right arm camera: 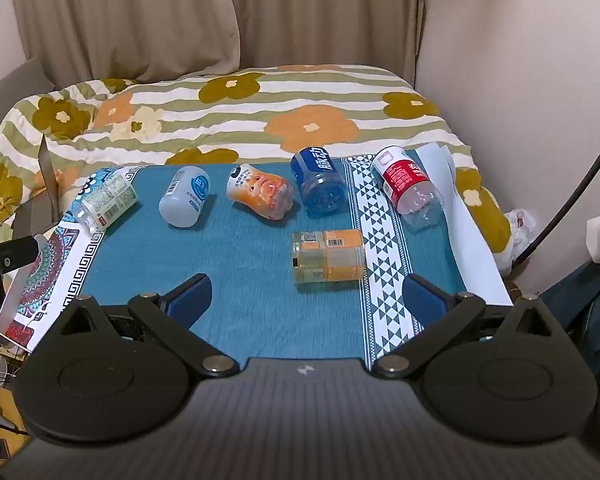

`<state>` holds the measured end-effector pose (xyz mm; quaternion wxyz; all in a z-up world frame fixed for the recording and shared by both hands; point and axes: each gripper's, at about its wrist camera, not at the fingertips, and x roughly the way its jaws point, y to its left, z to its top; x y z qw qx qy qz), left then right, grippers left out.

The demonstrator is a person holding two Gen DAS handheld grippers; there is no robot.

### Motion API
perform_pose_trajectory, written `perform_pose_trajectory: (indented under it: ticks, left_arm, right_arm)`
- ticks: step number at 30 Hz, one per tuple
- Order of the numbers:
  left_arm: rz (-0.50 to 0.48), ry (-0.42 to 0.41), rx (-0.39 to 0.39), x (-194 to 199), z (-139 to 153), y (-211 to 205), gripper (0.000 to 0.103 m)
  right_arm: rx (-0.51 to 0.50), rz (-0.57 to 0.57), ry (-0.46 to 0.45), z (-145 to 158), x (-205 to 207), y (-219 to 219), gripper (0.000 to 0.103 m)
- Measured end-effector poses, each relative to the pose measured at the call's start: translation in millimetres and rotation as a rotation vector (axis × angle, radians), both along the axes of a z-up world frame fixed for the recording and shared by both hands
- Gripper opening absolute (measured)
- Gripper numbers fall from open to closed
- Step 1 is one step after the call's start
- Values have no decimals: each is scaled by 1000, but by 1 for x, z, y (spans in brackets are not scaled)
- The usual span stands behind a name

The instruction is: Flip cup upright

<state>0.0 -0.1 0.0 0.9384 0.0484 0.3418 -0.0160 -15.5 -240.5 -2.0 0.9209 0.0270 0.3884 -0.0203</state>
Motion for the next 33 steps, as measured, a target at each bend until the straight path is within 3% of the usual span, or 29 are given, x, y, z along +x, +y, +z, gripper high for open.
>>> perform_pose_trajectory:
  ticks: [33]
  left_arm:
    - [-9, -7, 3, 2, 1, -9, 102]
  right_arm:
    - [10, 0, -3, 1, -1, -3, 103]
